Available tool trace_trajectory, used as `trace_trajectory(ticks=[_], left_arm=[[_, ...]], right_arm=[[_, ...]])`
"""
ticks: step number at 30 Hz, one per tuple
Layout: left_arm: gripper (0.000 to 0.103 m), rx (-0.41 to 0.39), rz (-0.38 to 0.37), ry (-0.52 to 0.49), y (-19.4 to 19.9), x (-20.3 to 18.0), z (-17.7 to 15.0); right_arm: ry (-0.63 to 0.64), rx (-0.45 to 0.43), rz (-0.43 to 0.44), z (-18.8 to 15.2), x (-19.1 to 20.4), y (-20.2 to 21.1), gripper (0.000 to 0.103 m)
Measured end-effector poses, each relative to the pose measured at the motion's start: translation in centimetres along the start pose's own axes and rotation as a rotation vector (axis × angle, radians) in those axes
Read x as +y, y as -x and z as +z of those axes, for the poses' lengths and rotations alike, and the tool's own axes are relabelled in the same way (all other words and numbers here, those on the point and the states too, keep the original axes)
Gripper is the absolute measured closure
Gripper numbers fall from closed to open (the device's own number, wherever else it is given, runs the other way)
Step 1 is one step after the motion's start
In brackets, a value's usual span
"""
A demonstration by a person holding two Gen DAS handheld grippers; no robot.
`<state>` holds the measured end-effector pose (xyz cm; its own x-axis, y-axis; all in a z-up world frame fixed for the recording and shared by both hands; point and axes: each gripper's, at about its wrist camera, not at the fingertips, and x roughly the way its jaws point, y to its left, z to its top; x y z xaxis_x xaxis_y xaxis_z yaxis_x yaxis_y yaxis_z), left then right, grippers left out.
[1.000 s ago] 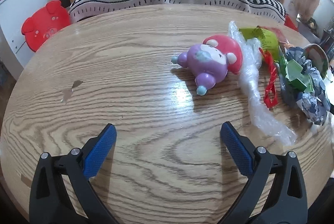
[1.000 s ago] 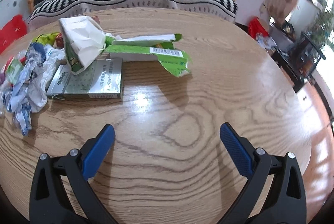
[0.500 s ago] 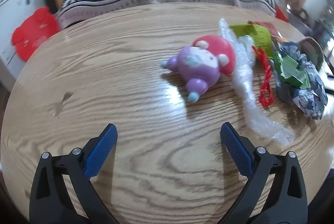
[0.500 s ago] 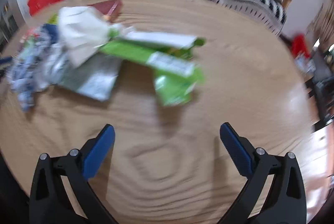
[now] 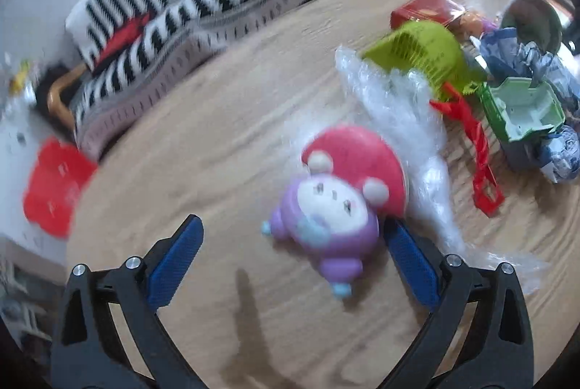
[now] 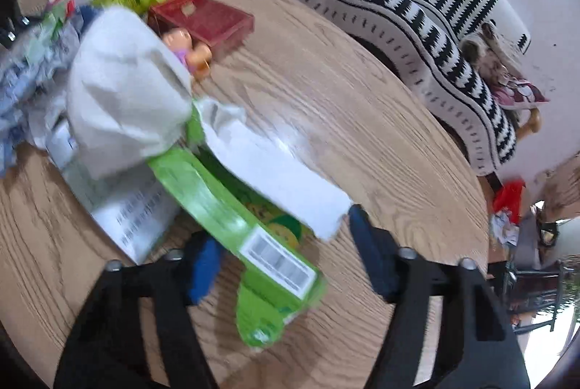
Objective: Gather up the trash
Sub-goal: 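Grasp the purple toy figure with the left tool while the right tool grasps the green snack box, then carry both items over the black bin and open both tools to drop them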
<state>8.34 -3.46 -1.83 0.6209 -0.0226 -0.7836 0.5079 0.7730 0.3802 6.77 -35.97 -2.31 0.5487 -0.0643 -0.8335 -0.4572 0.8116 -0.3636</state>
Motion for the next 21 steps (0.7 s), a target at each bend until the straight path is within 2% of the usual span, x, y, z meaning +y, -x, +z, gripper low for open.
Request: trace_trajectory(ticks=[1,2,3,4,5,6,9,15,21], left_arm=[[0.006,-0.008,0.002,-0.012,-0.2,0.0,0.3],[0.016,-0.009,-0.003,-0.012,-0.3,0.3,0.4],[0.062,-0.023,-0.039,0.003,-0.4,0.6,0.7],[0.059,-0.020,-0.034,0.025,-0.8,0.9,0.8],[0.062,-0.019,-0.029,0.043,-1.1,1.2,0.9],[0.064,-0.019,-0.049,0.078,-1.1,1.6,1.0],[0.065,-0.038,-0.053,0.140,-0.2,2.1,0.9],[0.065,-0.061,-0.026,0.199,4.3,2.3,-0.4],[0.065,-0.095,0.003,0.230,10.9,1.7,-0.7]], right_arm=[[-0.004,-0.005,0.009,-0.1,0.4,0.0,0.049],[-0.014,-0.006,0.016,-0.1,0.5,0.0,0.060],[-0.024,-0.007,0.014,-0.3,0.8,0.2,0.066],[-0.042,-0.011,0.007,-0.3,0.8,0.3,0.067],[-0.057,-0.015,0.006,-0.2,0.7,0.5,0.071],[-0.074,-0.022,0.006,-0.4,0.7,0.9,0.084],[-0.167,-0.039,0.008,-1.0,-0.2,2.4,0.094],[-0.417,-0.068,0.043,-4.0,-2.3,6.2,0.097],[-0.571,-0.077,0.042,-7.9,-1.9,10.7,0.097]])
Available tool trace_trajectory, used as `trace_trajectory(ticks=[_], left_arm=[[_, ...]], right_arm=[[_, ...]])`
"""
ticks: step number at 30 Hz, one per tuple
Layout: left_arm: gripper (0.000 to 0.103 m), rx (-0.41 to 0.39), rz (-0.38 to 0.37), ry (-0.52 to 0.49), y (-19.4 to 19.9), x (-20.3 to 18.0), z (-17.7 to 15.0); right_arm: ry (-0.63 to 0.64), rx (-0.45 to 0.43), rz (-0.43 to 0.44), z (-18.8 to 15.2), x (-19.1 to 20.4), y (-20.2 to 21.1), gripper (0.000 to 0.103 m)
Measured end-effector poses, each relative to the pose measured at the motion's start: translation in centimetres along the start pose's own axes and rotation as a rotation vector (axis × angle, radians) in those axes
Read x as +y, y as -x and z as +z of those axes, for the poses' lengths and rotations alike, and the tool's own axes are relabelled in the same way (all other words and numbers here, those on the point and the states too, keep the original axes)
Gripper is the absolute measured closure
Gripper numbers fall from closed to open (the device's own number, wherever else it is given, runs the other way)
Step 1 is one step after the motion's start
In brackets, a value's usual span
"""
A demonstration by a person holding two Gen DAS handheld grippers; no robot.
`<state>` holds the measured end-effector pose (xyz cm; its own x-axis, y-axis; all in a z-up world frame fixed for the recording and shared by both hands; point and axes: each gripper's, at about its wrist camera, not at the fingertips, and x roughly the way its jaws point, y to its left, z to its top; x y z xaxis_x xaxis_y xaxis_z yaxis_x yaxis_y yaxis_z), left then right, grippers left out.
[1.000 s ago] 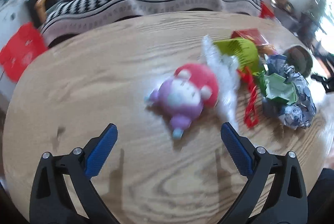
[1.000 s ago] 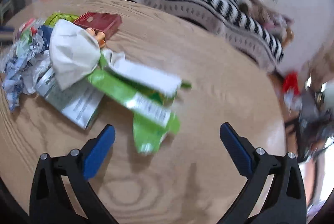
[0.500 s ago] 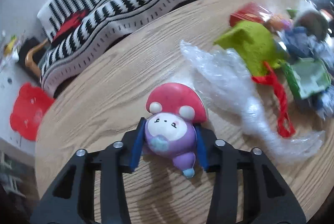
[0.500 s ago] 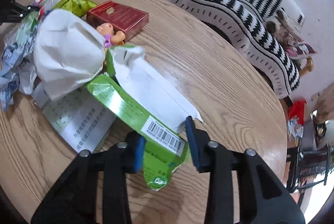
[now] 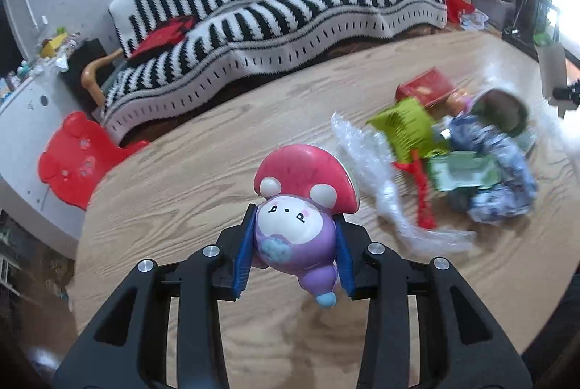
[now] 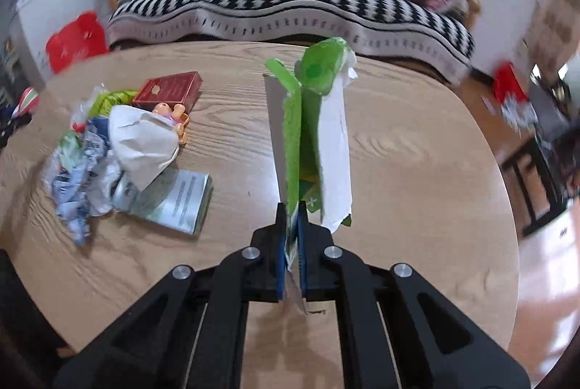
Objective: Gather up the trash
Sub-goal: 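Carry both items over the black bin and open both tools to drop them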
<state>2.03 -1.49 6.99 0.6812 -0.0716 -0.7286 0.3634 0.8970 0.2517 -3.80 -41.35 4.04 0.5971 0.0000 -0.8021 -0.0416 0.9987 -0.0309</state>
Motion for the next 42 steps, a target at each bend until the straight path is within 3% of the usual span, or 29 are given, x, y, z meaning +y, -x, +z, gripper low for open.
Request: trace_trajectory(ticks=[5,10,14,17,19,23,27,32,35,42], left_arm=[[0.065,-0.022,-0.059,0.034,5.1,-2.1,-0.2],[0.065,-0.068,-0.147,-0.030,10.1,-8.4,-1.2],[0.065,-0.086,-0.296,-0.076,13.0,-16.2,-2.1],[0.065,-0.074,-0.458,-0.120,14.6,-24.1,-3.6],[0.065,-0.030,-0.572,-0.142,14.8,-29.7,-5.4],[0.065,0.097,-0.718,-0.180,12.7,-38.0,-9.8],[0.065,0.217,-0.728,-0.252,9.1,-44.1,-13.8],[0.065,0.338,-0.680,-0.312,3.6,-48.6,-17.0],[0.065,0.407,-0.702,-0.309,1.8,-49.3,-18.0],[0.065,0.429,-0.708,-0.309,0.6,-50.3,-17.7]], right_arm=[[-0.119,-0.053,0.014,-3.5,-1.2,5.8,0.097],[-0.187,-0.092,0.001,-8.5,-2.2,11.8,0.097],[-0.236,-0.111,0.014,-13.9,-2.3,16.2,0.097],[-0.273,-0.102,0.023,-18.7,-2.2,18.1,0.097],[-0.306,-0.085,0.031,-22.7,-2.1,18.3,0.097],[-0.426,0.000,0.044,-31.6,-3.1,15.9,0.097],[-0.605,0.113,0.062,-39.4,-5.4,11.6,0.097],[-0.683,0.234,0.100,-44.6,-5.9,7.0,0.096],[-0.726,0.261,0.117,-46.3,-6.2,5.7,0.096],[-0.776,0.274,0.135,-47.2,-6.7,4.7,0.096]])
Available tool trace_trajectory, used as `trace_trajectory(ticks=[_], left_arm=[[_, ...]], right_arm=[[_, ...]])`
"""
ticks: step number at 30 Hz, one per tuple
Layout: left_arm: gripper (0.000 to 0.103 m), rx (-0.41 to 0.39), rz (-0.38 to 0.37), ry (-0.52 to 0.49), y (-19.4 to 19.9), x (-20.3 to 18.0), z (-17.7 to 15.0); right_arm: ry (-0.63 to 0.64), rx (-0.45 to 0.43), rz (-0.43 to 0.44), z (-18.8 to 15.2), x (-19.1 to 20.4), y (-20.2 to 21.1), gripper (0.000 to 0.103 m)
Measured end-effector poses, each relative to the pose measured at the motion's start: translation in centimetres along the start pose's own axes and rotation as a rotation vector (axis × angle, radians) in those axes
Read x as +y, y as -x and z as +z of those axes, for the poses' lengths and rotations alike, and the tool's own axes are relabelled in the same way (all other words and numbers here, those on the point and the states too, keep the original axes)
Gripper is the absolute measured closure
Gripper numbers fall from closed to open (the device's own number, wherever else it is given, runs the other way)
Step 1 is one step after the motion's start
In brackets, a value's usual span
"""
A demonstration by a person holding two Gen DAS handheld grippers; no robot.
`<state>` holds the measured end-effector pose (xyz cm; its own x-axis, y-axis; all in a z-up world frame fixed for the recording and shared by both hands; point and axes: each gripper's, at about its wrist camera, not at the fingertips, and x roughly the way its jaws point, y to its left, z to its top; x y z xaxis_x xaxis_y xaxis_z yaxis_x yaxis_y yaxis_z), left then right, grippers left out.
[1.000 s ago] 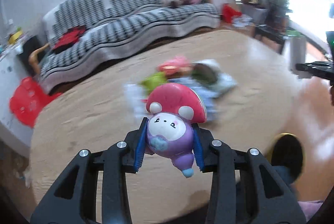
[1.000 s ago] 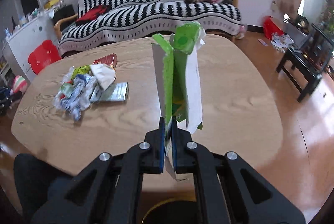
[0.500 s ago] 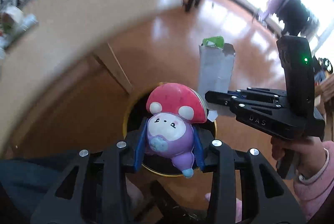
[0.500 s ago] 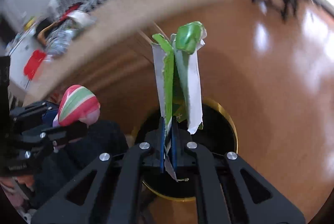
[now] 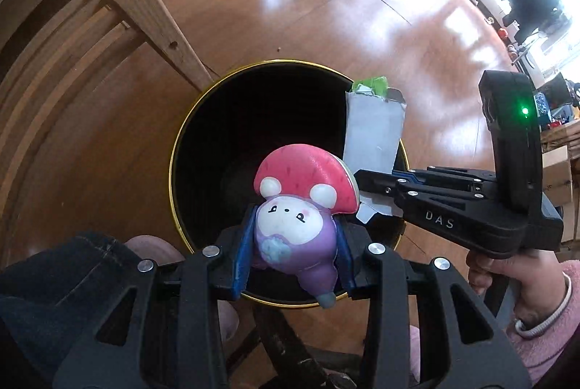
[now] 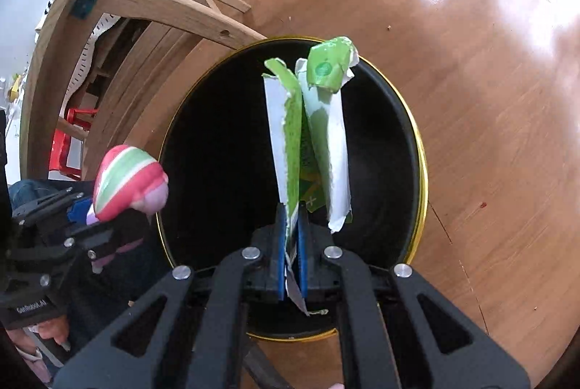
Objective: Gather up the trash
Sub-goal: 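Carry both items over the black bin and open both tools to drop them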
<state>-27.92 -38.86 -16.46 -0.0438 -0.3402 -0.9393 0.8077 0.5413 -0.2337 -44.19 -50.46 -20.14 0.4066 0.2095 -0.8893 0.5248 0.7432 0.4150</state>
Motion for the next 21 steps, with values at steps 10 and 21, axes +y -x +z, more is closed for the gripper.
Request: trace_trajectory(ticks=[10,21], left_arm=[[0.065,-0.016,0.002,0.017,0.4,0.2,-0.4],[0.024,-0.078,0.039,0.047,2.1,-0.2,-1.3]], right_arm=[[-0.005,-0.018,-0.009,0.4,0.8,0.4,0.096],[-0.100,-0.108,0.065,1.0,-0.6,3.3,0.017]])
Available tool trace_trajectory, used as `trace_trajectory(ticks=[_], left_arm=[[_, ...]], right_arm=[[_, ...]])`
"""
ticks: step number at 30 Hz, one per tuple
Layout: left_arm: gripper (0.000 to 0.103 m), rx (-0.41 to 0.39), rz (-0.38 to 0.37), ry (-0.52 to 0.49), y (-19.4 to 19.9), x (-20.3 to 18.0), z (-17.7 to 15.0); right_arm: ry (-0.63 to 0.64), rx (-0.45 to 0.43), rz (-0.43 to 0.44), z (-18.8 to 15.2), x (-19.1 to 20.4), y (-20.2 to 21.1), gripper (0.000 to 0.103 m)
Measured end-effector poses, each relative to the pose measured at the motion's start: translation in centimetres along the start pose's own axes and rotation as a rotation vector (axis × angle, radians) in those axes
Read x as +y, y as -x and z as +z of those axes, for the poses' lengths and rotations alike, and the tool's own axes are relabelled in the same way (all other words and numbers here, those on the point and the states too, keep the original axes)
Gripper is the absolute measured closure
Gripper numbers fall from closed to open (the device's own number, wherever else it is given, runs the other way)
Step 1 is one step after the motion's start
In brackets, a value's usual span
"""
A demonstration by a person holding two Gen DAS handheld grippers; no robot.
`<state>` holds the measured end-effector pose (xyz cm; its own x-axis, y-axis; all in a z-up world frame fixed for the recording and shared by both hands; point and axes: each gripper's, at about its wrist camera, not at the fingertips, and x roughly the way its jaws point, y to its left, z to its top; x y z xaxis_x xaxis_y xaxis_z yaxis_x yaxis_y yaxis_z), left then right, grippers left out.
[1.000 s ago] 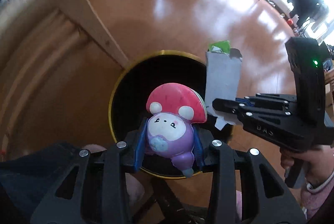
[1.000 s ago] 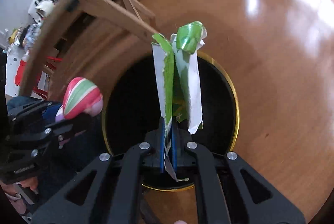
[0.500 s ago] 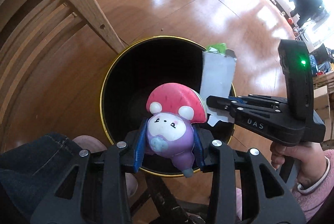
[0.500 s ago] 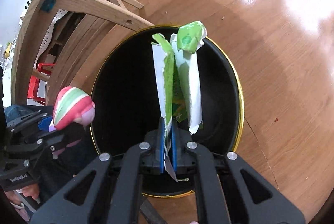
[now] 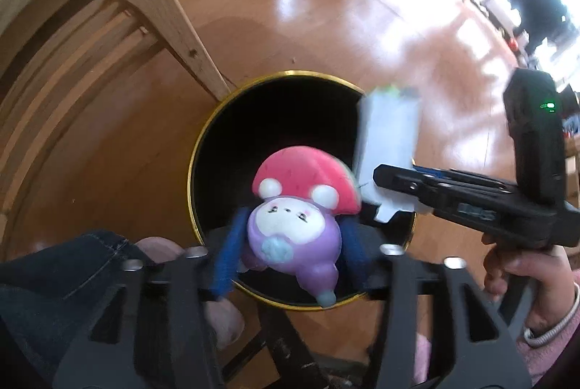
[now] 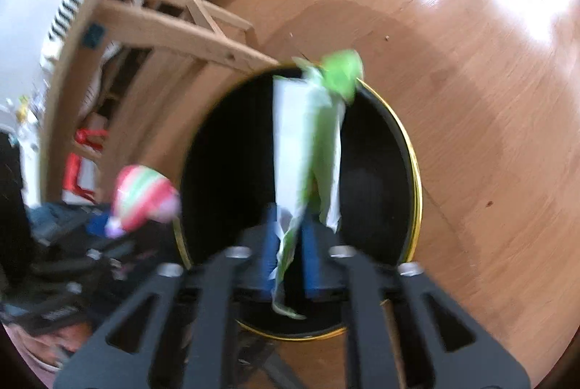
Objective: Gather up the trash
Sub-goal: 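Carry both items over the black bin and open both tools to drop them, then move both tools back over the table toward the remaining trash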
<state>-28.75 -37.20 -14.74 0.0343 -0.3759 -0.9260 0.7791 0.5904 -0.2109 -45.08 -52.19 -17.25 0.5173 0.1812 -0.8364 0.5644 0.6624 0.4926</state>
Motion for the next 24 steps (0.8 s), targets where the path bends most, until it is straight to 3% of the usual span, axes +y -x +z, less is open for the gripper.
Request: trace_trajectory(ticks=[1,2,5,9,13,16,24], left_arm=[[0.016,-0.027,-0.008,0.010,0.4,0.0,-0.1],[0.010,-0.071,-0.026,0.021,1.1,0.0,-0.2],[0.007,-0.115,-0.103,0.025,2.7,-0.1,-0.4],[0.007,-0.184,-0.065,0.031,7.1,0.7,-0.2],[0.007,-0.341,0.035,0.086,15.0,5.0,0.2],[0.007,-0.444,0.153,0.215,20.6,11.4,0.1],[0.007,-0.418,0.432,0.557,24.9,29.1,-2.3]], right_arm=[[-0.007,-0.031,-0.008,0.2,0.1,1.0,0.008],[-0.004,-0.057,-0.004,0.6,0.2,1.9,0.007],[0.030,-0.191,-0.051,1.6,0.9,6.0,0.007],[0.084,-0.349,-0.132,2.5,2.5,10.0,0.007],[0.163,-0.422,-0.178,3.8,6.2,11.0,0.007],[0.247,-0.412,-0.149,5.1,10.1,9.9,0.007],[0.469,-0.331,-0.134,8.0,23.4,2.5,0.007]])
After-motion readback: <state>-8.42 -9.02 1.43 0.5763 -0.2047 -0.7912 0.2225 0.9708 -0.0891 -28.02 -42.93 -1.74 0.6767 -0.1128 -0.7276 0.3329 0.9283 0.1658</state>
